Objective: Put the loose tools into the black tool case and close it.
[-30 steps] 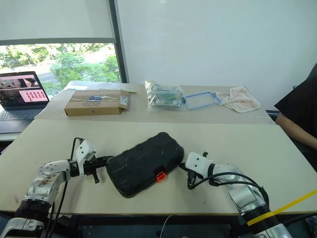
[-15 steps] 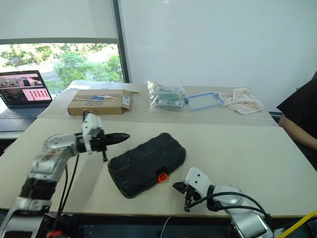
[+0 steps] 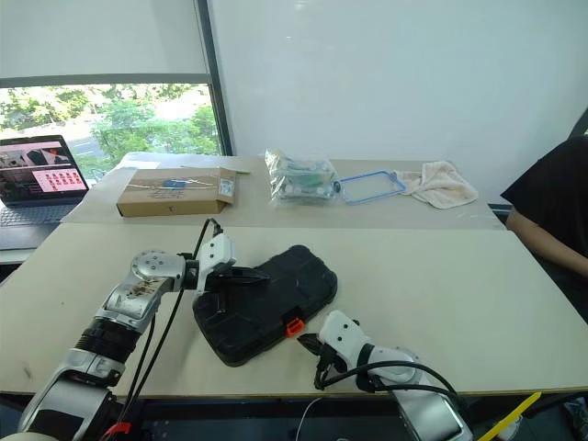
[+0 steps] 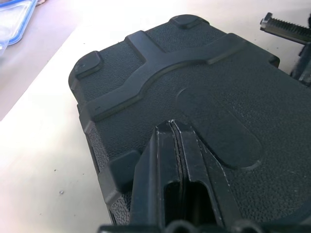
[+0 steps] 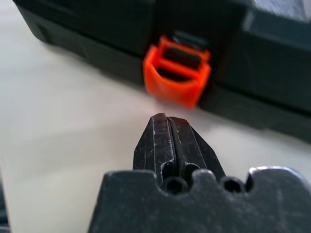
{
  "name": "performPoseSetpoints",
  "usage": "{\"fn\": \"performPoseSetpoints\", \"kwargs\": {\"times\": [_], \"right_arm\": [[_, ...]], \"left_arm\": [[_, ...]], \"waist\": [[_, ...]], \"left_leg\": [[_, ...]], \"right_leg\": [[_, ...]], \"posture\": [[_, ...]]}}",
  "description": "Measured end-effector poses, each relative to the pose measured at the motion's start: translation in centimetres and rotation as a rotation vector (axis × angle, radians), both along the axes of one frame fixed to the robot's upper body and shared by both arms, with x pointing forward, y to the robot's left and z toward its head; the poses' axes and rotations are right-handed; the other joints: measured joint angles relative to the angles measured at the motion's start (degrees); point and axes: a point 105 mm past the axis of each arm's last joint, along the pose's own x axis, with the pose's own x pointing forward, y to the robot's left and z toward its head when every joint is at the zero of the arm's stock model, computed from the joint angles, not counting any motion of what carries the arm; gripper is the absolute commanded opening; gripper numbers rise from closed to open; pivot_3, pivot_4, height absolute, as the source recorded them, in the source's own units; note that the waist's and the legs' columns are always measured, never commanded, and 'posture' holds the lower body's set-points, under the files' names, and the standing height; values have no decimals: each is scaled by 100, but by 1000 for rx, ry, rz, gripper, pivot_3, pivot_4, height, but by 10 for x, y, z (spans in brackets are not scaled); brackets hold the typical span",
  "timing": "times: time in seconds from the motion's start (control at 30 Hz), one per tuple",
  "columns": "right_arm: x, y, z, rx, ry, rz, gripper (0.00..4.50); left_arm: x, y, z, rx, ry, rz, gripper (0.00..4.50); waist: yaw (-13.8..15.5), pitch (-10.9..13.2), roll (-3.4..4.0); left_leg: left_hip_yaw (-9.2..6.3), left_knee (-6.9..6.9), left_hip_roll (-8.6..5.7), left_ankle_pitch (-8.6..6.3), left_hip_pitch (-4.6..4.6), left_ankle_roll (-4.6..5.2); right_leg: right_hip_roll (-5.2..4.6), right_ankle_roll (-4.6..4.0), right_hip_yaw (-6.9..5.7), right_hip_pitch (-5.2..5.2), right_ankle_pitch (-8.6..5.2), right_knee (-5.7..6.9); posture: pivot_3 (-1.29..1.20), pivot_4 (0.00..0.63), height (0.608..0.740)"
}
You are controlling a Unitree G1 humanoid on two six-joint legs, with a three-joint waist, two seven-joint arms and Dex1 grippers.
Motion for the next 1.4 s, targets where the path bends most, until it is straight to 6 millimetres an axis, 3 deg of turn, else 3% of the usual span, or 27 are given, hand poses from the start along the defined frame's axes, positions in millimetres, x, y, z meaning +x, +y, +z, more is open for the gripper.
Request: {"fn": "performPoseSetpoints", "kwargs": {"times": [0.57,0.8,1.0,1.17,1.2,1.27,1.4], "right_arm": [[2,1,12,61,-13,10,0],[2,9,50,154,-149,54,0],[1,9,49,158,-148,56,0],[-5,-10,33,94,-41,40,0],[-5,-15,32,90,-15,21,587],[-6,-22,30,104,44,-23,1014],[-12,-23,22,127,131,-72,2510]], "left_arm": [[-1,3,-3,-1,3,16,55],[-1,1,-5,0,9,9,55],[-2,0,-5,2,12,0,55],[-3,-1,-6,1,13,-4,55],[-3,-1,-6,1,14,-4,0],[-2,-1,-6,1,14,-4,0],[-3,0,-6,1,14,-4,0]], "waist": [[-21,-1,2],[-2,-14,19],[1,-19,28],[6,-22,33],[11,-23,34],[22,-25,37],[28,-29,42]], "left_leg": [[-3,0,4,-10,3,18],[-9,-1,2,-10,6,18],[-8,0,0,-9,5,16],[-9,0,-1,-11,4,19],[-10,0,-1,-13,4,23],[-13,-1,0,-19,4,33],[-15,-2,0,-20,4,36]], "right_leg": [[3,-2,-1,-1,1,7],[3,-2,-4,4,0,5],[1,-1,-4,6,0,2],[-2,-1,-6,7,-1,-1],[-3,0,-6,7,-1,-1],[-2,-1,-8,8,-1,0],[-2,-1,-9,7,-1,0]], "posture": [[0,150,740],[0,150,740],[0,150,740],[0,150,740],[0,150,740],[0,150,740],[0,150,740]]}}
